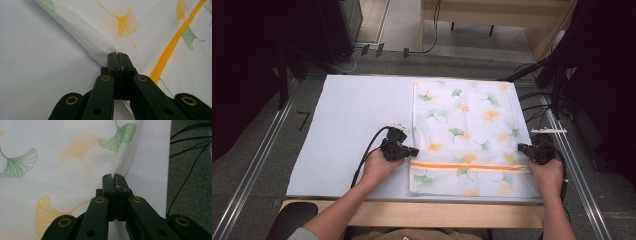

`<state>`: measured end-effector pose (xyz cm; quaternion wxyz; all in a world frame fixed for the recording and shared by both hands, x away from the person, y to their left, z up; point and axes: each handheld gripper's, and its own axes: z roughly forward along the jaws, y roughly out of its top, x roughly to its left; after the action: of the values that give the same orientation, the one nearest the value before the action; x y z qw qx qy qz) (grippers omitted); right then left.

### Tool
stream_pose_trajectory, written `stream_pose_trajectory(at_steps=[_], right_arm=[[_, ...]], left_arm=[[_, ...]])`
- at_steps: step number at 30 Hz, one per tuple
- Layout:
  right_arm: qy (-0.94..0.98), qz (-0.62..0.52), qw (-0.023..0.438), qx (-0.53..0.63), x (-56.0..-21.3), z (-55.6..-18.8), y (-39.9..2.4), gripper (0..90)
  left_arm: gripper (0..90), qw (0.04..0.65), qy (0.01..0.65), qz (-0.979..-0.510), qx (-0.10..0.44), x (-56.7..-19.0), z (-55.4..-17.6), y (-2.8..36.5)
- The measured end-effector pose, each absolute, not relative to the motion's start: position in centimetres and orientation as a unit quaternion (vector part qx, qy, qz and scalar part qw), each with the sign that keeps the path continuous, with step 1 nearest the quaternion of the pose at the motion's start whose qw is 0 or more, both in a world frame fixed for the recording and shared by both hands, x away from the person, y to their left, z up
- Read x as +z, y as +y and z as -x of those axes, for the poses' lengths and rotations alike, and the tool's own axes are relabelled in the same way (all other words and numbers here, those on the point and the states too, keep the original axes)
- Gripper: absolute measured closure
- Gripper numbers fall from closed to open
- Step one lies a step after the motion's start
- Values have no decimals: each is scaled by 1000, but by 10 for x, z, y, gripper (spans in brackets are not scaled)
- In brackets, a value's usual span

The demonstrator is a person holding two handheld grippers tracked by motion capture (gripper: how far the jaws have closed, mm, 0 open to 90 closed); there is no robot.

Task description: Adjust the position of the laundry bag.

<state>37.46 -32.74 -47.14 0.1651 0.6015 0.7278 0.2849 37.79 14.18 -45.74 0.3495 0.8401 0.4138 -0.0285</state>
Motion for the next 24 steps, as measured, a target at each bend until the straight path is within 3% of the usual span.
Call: stream_pose_trajectory(at_steps=[24], right_arm=[[796,-510,118,304,-457,-392,-240,900]], left_arm=[[900,344,479,-808,-8,-438,-370,237]])
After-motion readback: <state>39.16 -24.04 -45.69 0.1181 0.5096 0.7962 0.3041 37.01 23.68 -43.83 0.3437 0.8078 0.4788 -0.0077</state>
